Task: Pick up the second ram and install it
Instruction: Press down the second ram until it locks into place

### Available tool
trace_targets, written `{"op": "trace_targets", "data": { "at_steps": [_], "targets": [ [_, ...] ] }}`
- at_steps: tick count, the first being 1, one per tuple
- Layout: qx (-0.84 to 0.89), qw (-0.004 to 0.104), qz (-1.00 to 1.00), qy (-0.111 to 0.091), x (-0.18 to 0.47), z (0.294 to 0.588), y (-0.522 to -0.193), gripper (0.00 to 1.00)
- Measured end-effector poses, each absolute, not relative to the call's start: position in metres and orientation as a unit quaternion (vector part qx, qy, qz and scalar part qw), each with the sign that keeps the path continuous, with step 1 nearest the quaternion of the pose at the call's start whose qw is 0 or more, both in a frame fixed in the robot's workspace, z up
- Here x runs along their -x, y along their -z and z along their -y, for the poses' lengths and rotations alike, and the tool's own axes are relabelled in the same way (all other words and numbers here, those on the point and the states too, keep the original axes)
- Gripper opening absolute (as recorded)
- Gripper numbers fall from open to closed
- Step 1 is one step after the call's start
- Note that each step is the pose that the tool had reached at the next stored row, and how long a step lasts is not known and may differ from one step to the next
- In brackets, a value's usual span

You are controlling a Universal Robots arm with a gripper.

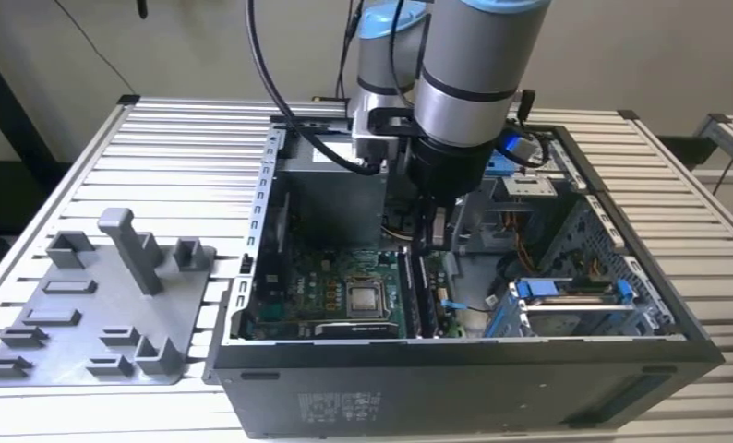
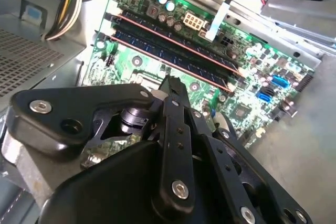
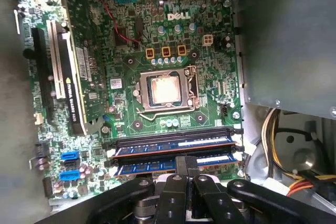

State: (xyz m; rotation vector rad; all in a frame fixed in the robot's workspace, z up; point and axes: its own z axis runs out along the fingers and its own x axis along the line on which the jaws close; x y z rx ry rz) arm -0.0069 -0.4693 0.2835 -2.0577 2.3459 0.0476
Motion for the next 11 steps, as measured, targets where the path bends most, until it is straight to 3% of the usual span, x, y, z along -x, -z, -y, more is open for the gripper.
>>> {"op": "trace_targets", "data": {
  "at_steps": [11],
  "targets": [
    [0.659,0.01,-0.752,-0.015,0.0069,0.4693,-0.2935,0.11]
  ]
}}
